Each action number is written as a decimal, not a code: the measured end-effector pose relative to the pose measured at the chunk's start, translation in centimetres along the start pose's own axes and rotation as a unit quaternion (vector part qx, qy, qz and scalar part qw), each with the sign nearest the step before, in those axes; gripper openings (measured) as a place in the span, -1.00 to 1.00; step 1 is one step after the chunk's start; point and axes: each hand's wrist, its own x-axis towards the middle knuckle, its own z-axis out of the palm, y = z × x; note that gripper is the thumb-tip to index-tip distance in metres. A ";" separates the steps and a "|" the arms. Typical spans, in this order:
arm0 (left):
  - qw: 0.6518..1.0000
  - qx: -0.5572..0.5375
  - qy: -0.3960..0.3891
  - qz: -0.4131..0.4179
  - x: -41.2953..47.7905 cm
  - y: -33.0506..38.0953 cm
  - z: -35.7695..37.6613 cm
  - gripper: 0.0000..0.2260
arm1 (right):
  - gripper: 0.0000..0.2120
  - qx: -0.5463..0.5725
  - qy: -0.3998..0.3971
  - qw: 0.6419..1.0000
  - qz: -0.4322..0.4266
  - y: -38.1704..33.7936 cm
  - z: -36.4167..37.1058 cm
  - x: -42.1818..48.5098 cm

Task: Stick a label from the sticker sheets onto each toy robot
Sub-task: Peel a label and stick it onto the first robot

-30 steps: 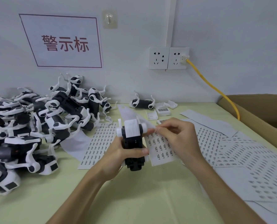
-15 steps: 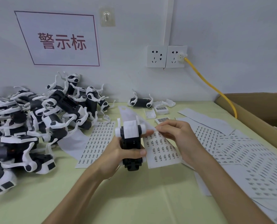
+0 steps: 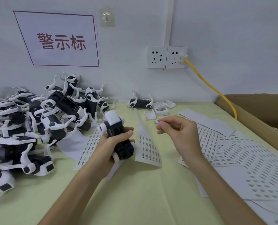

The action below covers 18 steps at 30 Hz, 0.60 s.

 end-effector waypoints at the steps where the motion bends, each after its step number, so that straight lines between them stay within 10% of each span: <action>1: 1.000 -0.024 0.012 -0.001 0.0 0.3 -0.2 -0.62 | -0.91 0.002 -0.005 1.000 -0.003 -0.1 0.1 0.0; 18: 0.980 -0.083 -0.168 -0.071 -1.5 1.3 0.9 -0.68 | -0.85 -0.008 -0.057 0.995 -0.087 -1.4 1.1 -1.5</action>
